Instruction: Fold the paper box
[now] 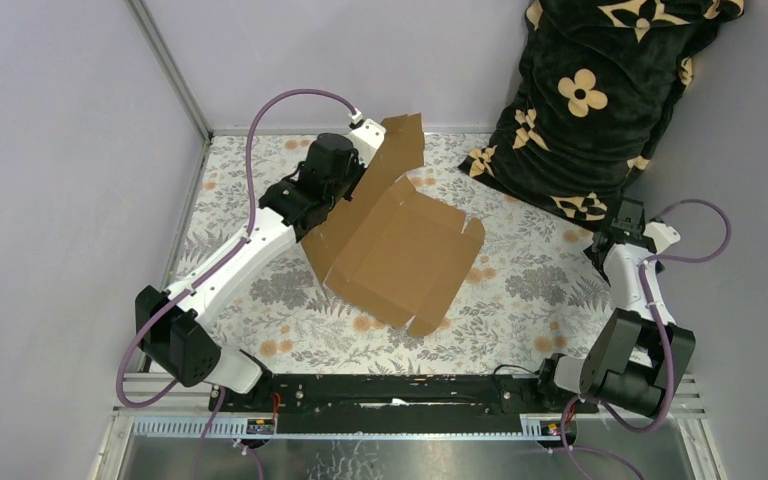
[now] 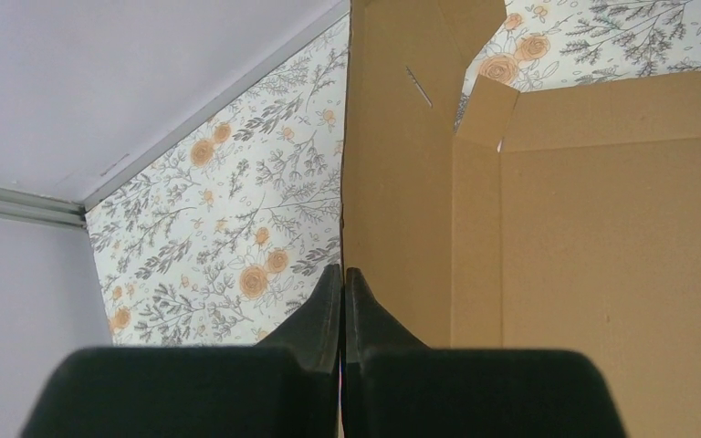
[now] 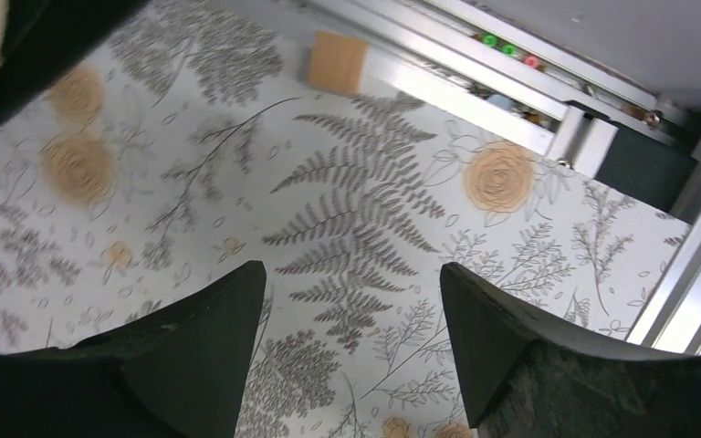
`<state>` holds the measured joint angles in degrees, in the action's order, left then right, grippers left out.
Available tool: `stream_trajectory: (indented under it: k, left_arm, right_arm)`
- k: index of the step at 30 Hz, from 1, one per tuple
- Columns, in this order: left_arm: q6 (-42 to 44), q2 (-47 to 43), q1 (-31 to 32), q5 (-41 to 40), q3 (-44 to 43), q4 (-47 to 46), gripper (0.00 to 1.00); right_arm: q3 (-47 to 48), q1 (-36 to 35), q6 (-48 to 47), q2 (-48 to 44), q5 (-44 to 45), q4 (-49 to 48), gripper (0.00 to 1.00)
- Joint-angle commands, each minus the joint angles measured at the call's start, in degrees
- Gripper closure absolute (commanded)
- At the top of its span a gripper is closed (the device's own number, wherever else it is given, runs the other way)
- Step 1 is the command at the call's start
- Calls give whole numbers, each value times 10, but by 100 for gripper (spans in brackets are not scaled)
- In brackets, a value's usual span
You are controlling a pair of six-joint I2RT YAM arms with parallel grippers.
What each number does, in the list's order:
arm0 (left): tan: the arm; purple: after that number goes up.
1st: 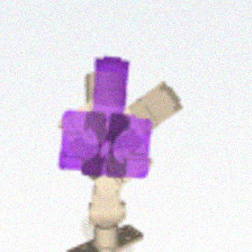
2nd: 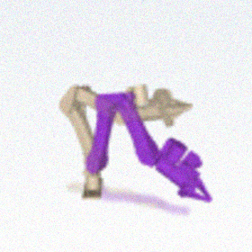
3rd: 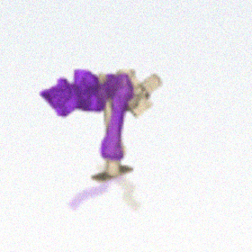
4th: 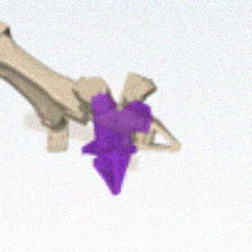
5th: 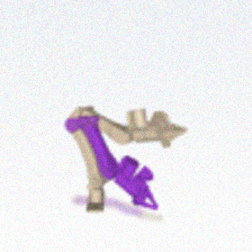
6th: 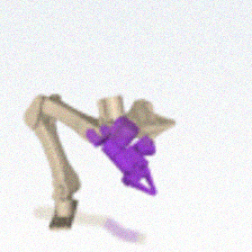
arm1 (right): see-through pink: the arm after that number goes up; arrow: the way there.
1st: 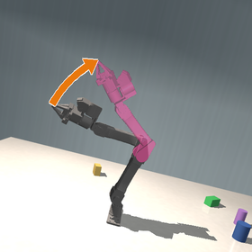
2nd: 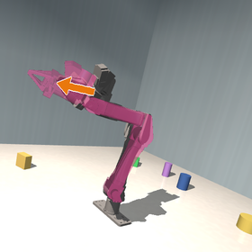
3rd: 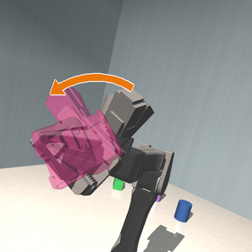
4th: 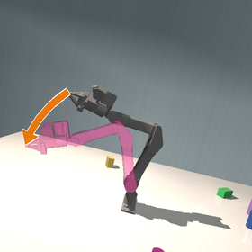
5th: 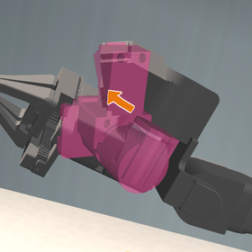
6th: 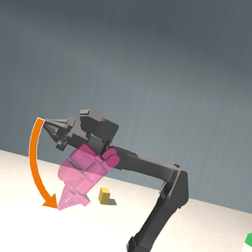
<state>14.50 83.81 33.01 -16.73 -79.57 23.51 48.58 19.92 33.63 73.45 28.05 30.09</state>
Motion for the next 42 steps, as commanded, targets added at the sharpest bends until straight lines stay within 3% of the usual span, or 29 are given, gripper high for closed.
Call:
stream_trajectory:
  k: [1, 15, 26, 35, 42]
  left_arm:
    - [-9, -16, 2, 15, 3, -35, 98]
    - [-14, -19, 1, 23, 11, -33, 98]
    - [-13, -3, 1, 27, 13, -35, 98]
    - [-16, 5, 0, 31, 3, -35, 98]
    - [-43, -20, -7, 51, 31, -55, 98]
  right_arm:
    - [-14, 42, 44, -8, 42, -6, 24]
    - [70, 74, 82, 100, 26, -10, 28]
    - [76, 88, 82, 159, 2, -33, 27]
    - [100, 92, 69, 178, -6, -42, 28]
    - [72, 92, 51, 137, -9, -91, 26]
